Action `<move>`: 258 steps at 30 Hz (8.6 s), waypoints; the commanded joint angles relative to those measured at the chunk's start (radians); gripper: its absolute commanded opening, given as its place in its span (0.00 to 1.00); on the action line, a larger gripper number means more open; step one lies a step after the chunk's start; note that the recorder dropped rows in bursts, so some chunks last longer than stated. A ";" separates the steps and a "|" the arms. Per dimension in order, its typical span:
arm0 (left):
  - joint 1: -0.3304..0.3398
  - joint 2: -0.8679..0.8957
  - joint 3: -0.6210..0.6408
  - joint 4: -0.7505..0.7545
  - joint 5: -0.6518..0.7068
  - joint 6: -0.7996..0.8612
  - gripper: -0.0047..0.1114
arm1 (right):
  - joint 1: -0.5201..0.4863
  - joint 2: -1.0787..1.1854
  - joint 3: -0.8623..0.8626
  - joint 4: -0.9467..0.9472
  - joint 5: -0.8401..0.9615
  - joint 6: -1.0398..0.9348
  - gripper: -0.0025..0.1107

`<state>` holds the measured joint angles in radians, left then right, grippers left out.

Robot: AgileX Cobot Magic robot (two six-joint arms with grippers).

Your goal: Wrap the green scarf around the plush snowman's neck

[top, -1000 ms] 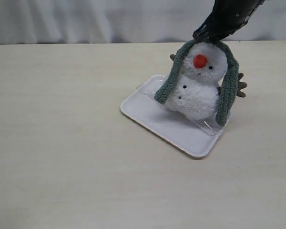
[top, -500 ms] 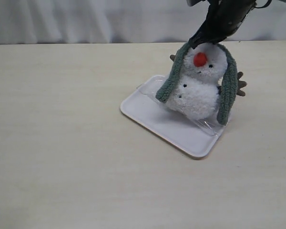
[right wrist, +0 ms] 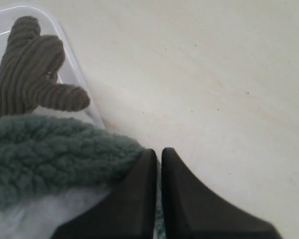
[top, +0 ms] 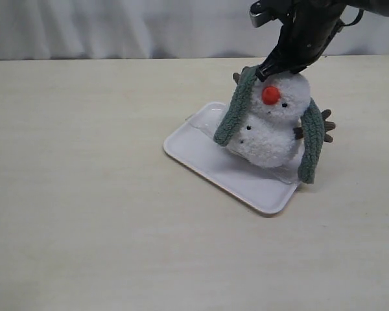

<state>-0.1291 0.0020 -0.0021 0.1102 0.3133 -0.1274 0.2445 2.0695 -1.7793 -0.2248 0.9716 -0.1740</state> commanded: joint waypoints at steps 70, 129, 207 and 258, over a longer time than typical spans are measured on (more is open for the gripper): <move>0.001 -0.002 0.002 -0.007 -0.009 0.000 0.04 | -0.056 -0.529 0.857 0.577 -0.390 -0.133 0.06; 0.001 -0.002 0.002 -0.007 -0.009 0.000 0.04 | -0.041 -0.630 0.629 0.439 -0.336 -0.227 0.57; 0.001 -0.002 0.002 -0.007 -0.009 0.000 0.04 | 0.118 -0.637 0.624 -0.419 -0.336 0.526 0.25; 0.001 -0.002 0.002 -0.018 -0.556 -0.142 0.04 | 0.060 -0.295 0.366 0.359 0.074 -0.173 0.06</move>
<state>-0.1291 0.0020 -0.0021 0.1276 -0.0969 -0.2424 0.3050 1.7680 -1.4217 0.1525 1.0477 -0.3516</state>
